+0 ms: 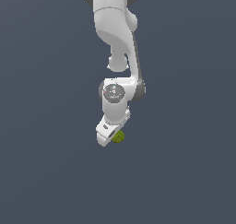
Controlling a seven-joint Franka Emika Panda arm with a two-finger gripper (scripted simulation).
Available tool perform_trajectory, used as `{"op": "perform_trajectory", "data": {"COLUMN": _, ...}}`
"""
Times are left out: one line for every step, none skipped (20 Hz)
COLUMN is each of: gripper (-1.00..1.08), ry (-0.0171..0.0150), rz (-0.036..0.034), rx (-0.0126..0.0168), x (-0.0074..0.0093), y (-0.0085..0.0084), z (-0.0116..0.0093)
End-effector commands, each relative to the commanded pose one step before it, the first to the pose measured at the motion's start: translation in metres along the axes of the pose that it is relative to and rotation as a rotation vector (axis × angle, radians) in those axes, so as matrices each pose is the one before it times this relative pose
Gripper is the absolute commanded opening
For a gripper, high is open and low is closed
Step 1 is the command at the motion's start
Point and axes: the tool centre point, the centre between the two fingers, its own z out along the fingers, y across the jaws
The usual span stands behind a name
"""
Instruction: Pick up the object and move it to a goal position.
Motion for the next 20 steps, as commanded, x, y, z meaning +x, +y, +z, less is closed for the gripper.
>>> {"op": "perform_trajectory", "data": {"gripper": 1.00, "ry": 0.00049, "rz": -0.00114, "rx": -0.00068, "x": 0.00021, "y": 0.00004, "z": 0.00913}}
{"op": "perform_trajectory", "data": {"gripper": 1.00, "ry": 0.00000, "rz": 0.00000, "rx": 0.00000, "x": 0.00007, "y": 0.00025, "z": 0.00185}}
{"op": "perform_trajectory", "data": {"gripper": 1.00, "ry": 0.00000, "rz": 0.00000, "rx": 0.00000, "x": 0.00019, "y": 0.00031, "z": 0.00100}}
{"op": "perform_trajectory", "data": {"gripper": 1.00, "ry": 0.00000, "rz": 0.00000, "rx": 0.00000, "x": 0.00026, "y": 0.00032, "z": 0.00023}}
{"op": "perform_trajectory", "data": {"gripper": 1.00, "ry": 0.00000, "rz": 0.00000, "rx": 0.00000, "x": 0.00012, "y": 0.00013, "z": -0.00006}}
{"op": "perform_trajectory", "data": {"gripper": -1.00, "ry": 0.00000, "rz": 0.00000, "rx": 0.00000, "x": 0.00000, "y": 0.00000, "z": 0.00000}}
{"op": "perform_trajectory", "data": {"gripper": -1.00, "ry": 0.00000, "rz": 0.00000, "rx": 0.00000, "x": 0.00000, "y": 0.00000, "z": 0.00000}}
{"op": "perform_trajectory", "data": {"gripper": -1.00, "ry": 0.00000, "rz": 0.00000, "rx": 0.00000, "x": 0.00000, "y": 0.00000, "z": 0.00000}}
{"op": "perform_trajectory", "data": {"gripper": -1.00, "ry": 0.00000, "rz": 0.00000, "rx": 0.00000, "x": 0.00000, "y": 0.00000, "z": 0.00000}}
{"op": "perform_trajectory", "data": {"gripper": -1.00, "ry": 0.00000, "rz": 0.00000, "rx": 0.00000, "x": 0.00000, "y": 0.00000, "z": 0.00000}}
{"op": "perform_trajectory", "data": {"gripper": -1.00, "ry": 0.00000, "rz": 0.00000, "rx": 0.00000, "x": 0.00000, "y": 0.00000, "z": 0.00000}}
{"op": "perform_trajectory", "data": {"gripper": -1.00, "ry": 0.00000, "rz": 0.00000, "rx": 0.00000, "x": 0.00000, "y": 0.00000, "z": 0.00000}}
{"op": "perform_trajectory", "data": {"gripper": -1.00, "ry": 0.00000, "rz": 0.00000, "rx": 0.00000, "x": 0.00000, "y": 0.00000, "z": 0.00000}}
{"op": "perform_trajectory", "data": {"gripper": -1.00, "ry": 0.00000, "rz": 0.00000, "rx": 0.00000, "x": 0.00000, "y": 0.00000, "z": 0.00000}}
{"op": "perform_trajectory", "data": {"gripper": -1.00, "ry": 0.00000, "rz": 0.00000, "rx": 0.00000, "x": 0.00000, "y": 0.00000, "z": 0.00000}}
{"op": "perform_trajectory", "data": {"gripper": -1.00, "ry": -0.00013, "rz": 0.00060, "rx": -0.00031, "x": -0.00041, "y": 0.00036, "z": -0.00032}}
{"op": "perform_trajectory", "data": {"gripper": -1.00, "ry": 0.00000, "rz": 0.00000, "rx": 0.00000, "x": 0.00003, "y": -0.00018, "z": -0.00014}}
{"op": "perform_trajectory", "data": {"gripper": -1.00, "ry": 0.00000, "rz": 0.00000, "rx": 0.00000, "x": 0.00009, "y": -0.00055, "z": -0.00043}}
{"op": "perform_trajectory", "data": {"gripper": -1.00, "ry": 0.00000, "rz": 0.00000, "rx": 0.00000, "x": 0.00015, "y": -0.00093, "z": -0.00071}}
{"op": "perform_trajectory", "data": {"gripper": -1.00, "ry": 0.00000, "rz": 0.00000, "rx": 0.00000, "x": 0.00021, "y": -0.00130, "z": -0.00100}}
